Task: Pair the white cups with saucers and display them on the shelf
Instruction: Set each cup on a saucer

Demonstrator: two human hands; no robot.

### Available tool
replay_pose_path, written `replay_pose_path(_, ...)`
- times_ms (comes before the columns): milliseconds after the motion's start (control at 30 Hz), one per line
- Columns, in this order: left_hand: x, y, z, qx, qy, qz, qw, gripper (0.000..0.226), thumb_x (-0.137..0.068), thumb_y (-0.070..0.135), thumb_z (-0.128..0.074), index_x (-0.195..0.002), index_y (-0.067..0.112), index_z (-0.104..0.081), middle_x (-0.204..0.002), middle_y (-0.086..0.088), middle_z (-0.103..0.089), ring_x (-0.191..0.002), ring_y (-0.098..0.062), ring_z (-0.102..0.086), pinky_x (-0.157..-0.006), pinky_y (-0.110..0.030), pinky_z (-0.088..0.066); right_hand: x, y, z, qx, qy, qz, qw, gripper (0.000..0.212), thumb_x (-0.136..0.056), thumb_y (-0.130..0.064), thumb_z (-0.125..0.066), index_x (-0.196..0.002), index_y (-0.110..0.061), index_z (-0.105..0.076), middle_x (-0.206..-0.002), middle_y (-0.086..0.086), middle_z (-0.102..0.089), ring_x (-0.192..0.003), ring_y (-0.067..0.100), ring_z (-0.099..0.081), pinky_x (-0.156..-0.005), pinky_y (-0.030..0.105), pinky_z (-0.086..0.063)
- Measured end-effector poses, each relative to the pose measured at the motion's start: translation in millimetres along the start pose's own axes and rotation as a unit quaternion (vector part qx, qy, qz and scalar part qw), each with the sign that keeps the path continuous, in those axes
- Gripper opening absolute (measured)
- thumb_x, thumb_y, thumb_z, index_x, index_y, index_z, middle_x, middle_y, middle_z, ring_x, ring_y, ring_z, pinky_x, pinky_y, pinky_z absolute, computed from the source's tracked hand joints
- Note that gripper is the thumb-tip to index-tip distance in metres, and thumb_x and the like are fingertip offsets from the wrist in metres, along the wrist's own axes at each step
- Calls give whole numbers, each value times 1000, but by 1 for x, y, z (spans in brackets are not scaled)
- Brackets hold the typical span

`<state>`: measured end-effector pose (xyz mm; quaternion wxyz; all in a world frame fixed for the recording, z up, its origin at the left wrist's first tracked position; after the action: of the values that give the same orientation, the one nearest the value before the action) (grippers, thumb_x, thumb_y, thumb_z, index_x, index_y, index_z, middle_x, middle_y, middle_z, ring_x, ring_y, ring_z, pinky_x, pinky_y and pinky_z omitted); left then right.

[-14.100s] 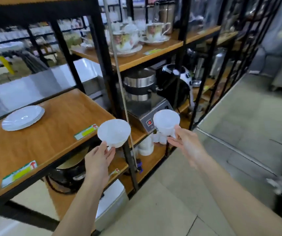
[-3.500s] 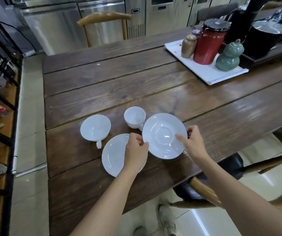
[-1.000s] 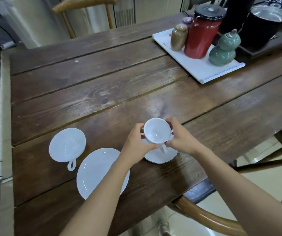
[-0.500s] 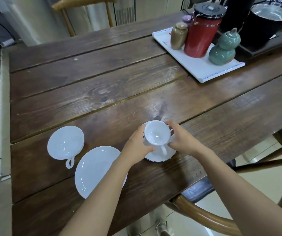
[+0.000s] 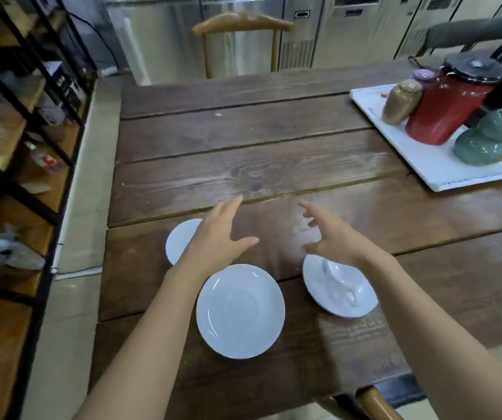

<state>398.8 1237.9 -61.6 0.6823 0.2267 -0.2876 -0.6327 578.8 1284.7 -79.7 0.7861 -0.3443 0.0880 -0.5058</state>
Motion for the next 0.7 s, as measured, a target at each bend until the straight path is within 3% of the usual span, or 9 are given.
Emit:
replay_pose_path(133,22,-59,37,12,77,56,995,86,-80,41,-67,-146,38,-12,-158,9,-14,-142,-17,-17,-111,-43,-24,-27,-33,-57,-9,-55,29,998,104,-70,-16,-77,-148,-21,-9,-145,13,-35,-128,25,-39,-98,30,-37)
replay_pose_path(300,45,-121,45,47,83,128,987,96,-75,44,-71,-147,36,-6,-159,7,-10,-143,-20,-13,-111,-49,-22,-50,-59,-114,-14,-107,43,993,113,-70,-24,-77,-147,-28,5,-155,6,-19,-141,22,-21,-108,34,-29)
replay_pose_path(400,53,-149,33,105,56,171,978,101,-72,44,-73,-146,38,-5,-159,6,-12,-144,-21,-14,-111,-51,-22,-57,-76,-132,-33,-113,55,992,111,-68,-22,-78,-147,-30,0,-153,3,-24,-139,23,-24,-111,43,-28)
replay_pose_path(500,56,-165,19,159,25,180,970,102,-71,40,-76,-146,39,-7,-157,7,-18,-143,-19,-17,-112,-50,-22,-62,-94,-142,-74,-114,88,987,101,-63,-15,-78,-141,-29,-16,-135,-2,-40,-126,18,-37,-103,47,-40)
replay_pose_path(533,56,-167,15,167,16,176,970,102,-71,37,-77,-146,39,-8,-156,8,-20,-142,-17,-18,-112,-48,-22,-62,-98,-143,-91,-111,93,985,97,-62,-14,-78,-137,-33,-20,-129,-6,-42,-121,13,-40,-100,43,-44)
replay_pose_path(600,54,-165,9,182,3,159,970,97,-71,31,-78,-144,43,-14,-153,11,-26,-139,-11,-23,-110,-42,-24,-62,-104,-141,-127,-90,103,982,88,-63,-17,-78,-124,-51,-25,-116,-18,-42,-114,-4,-40,-87,19,-49)
replay_pose_path(667,51,-161,8,198,14,144,969,86,-72,28,-77,-139,46,-26,-145,17,-36,-131,-5,-30,-104,-36,-28,-60,-111,-137,-144,-66,109,981,82,-64,-24,-78,-113,-63,-25,-111,-29,-38,-108,-18,-36,-72,-2,-41)
replay_pose_path(700,50,-160,9,206,28,145,967,80,-72,28,-77,-136,45,-31,-140,18,-40,-128,-5,-33,-101,-34,-29,-58,-113,-136,-151,-59,110,981,80,-64,-26,-77,-111,-64,-26,-110,-32,-37,-107,-21,-35,-70,-5,-37)
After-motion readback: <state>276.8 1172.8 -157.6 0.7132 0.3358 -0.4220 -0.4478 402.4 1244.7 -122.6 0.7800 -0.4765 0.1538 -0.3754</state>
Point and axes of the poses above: each hand's wrist, its own x-axis away from the middle knuckle, its own z-axis out of the back of the hand, y = z × x, the point moved 10 cm from there along -x, towards the middle knuckle
